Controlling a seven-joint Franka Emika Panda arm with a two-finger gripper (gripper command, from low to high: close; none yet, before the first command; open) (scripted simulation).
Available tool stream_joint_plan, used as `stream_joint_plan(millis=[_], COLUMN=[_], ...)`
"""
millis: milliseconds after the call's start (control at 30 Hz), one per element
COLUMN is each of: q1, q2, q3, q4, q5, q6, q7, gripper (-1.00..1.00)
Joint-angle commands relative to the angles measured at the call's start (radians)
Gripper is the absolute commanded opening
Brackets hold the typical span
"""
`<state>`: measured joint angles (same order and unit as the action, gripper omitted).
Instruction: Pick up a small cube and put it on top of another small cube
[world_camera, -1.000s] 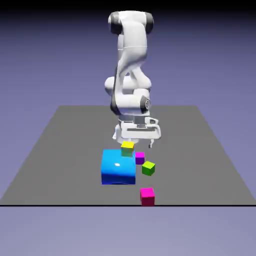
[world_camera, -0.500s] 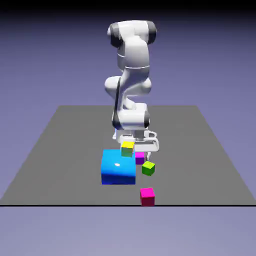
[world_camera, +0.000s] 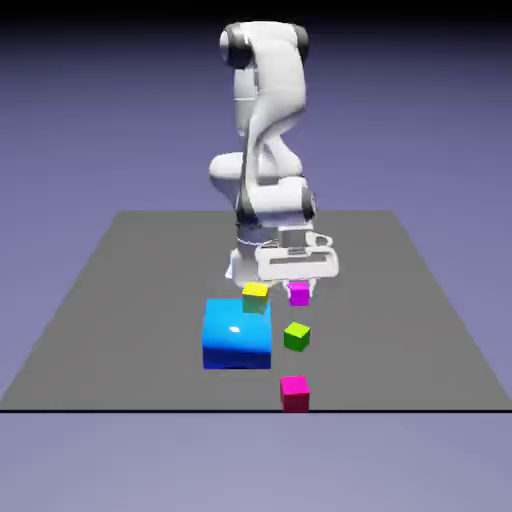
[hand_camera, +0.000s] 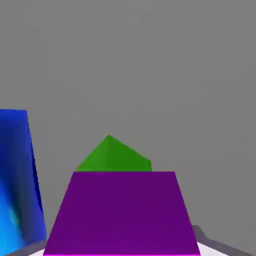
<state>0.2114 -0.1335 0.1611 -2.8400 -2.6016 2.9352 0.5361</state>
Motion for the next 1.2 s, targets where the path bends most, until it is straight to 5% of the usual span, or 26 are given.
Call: stream_joint_plan(millis=[0,600,833,1133,1167], q1=[0.028,0.497,0.526,0.268,0.268], q2=[0.024,0.454,0.625,0.731,0.731], q3=[-0.036,-0.689,-0.932,-0.663,-0.663], q4=[0.035,0.647,0.769,0.817,0.817], q5=[0.018,0.315,0.309,0.426,0.426], q6=[0.021,0.411,0.642,0.52,0.52], q7=[-0.019,-0.347,-0.452,-0.596,-0.596], gripper=[-1.0,-1.0,-1.0,-1.0,1.0])
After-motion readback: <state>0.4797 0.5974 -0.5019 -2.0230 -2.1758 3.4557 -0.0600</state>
